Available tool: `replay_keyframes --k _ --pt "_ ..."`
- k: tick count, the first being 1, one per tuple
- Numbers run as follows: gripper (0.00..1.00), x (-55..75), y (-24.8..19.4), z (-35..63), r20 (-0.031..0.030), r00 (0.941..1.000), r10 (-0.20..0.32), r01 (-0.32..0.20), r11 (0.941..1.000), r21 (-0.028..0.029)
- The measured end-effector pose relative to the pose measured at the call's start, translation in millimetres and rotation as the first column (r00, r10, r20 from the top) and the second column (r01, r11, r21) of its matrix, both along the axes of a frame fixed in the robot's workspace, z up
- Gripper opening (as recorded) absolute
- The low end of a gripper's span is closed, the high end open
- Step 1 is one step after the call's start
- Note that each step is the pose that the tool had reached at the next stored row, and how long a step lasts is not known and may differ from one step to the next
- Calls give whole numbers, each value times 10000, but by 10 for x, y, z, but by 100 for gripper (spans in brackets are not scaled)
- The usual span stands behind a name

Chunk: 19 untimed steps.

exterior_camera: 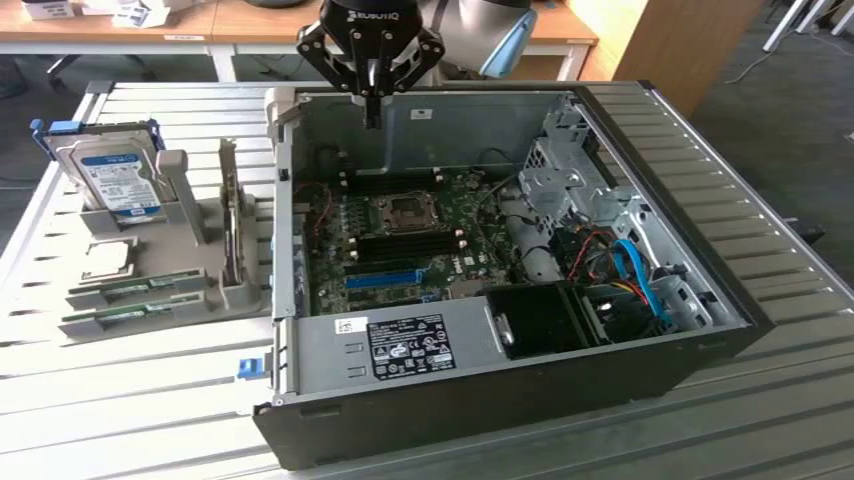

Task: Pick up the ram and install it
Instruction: 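Reach for the ram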

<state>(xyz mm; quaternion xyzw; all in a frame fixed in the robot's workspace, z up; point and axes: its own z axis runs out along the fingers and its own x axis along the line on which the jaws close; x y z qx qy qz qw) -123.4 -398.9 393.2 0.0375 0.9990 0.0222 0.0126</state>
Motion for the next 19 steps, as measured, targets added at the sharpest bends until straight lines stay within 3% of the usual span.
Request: replay_keyframes --k 19 --pt "11 -317 0 -4 -2 10000 2 -2 10000 -3"
